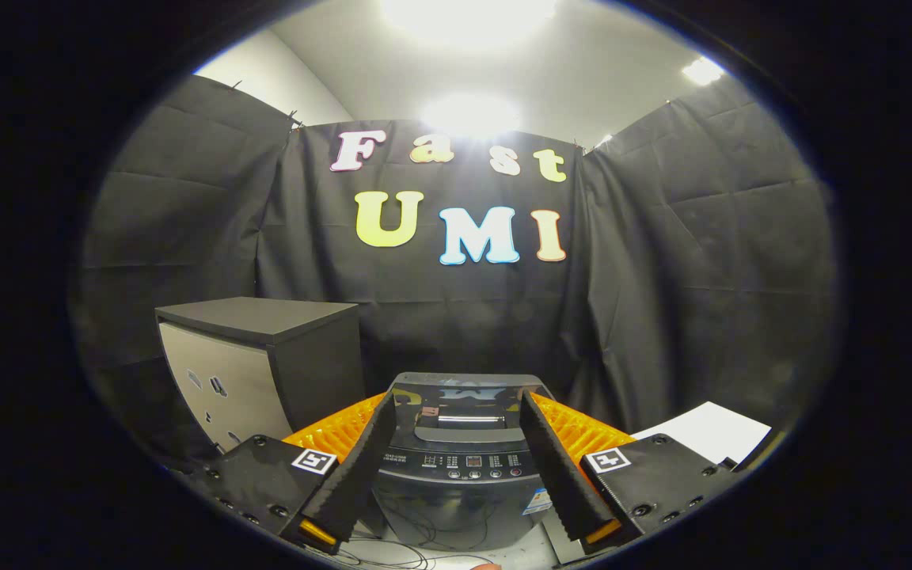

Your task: Put the clothes into the washing machine and then close the washing machine lid.

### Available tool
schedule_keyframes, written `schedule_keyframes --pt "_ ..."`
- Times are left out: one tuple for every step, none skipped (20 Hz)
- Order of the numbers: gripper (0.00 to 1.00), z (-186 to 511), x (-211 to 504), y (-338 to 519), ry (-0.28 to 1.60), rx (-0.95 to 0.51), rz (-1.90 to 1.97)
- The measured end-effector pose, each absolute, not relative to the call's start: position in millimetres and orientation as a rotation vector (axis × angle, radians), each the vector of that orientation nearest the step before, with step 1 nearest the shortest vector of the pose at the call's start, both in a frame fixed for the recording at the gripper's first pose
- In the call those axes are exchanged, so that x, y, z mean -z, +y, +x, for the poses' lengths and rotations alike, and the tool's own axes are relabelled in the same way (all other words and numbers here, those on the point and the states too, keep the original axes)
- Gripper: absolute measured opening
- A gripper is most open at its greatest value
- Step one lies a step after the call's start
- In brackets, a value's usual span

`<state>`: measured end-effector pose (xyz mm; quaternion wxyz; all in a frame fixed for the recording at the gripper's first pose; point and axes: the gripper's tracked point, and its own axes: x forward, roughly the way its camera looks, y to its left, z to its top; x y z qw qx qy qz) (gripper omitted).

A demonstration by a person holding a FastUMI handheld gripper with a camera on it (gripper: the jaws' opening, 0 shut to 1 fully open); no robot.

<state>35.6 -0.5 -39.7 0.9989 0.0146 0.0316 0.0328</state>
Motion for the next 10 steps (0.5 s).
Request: schedule_keyframes --pt "0.98 32 39 -1 0.063 -0.057 0.033" --pt "0.98 30 40 -3 0.065 -0.045 0.033" --pt "0.98 27 39 -3 0.062 -0.038 0.03" --pt "0.98 27 39 -4 0.062 -0.031 0.023" --pt "0.98 28 37 -2 0.059 -0.03 0.017" --pt "0.98 27 36 -2 0.056 -0.027 0.012" --pt "0.98 28 34 -2 0.054 -0.028 0.01" --pt "0.98 27 32 -1 0.049 -0.027 0.007" --pt "0.98 27 31 1 0.048 -0.031 0.005" --pt "0.98 27 29 2 0.044 -0.036 0.006"
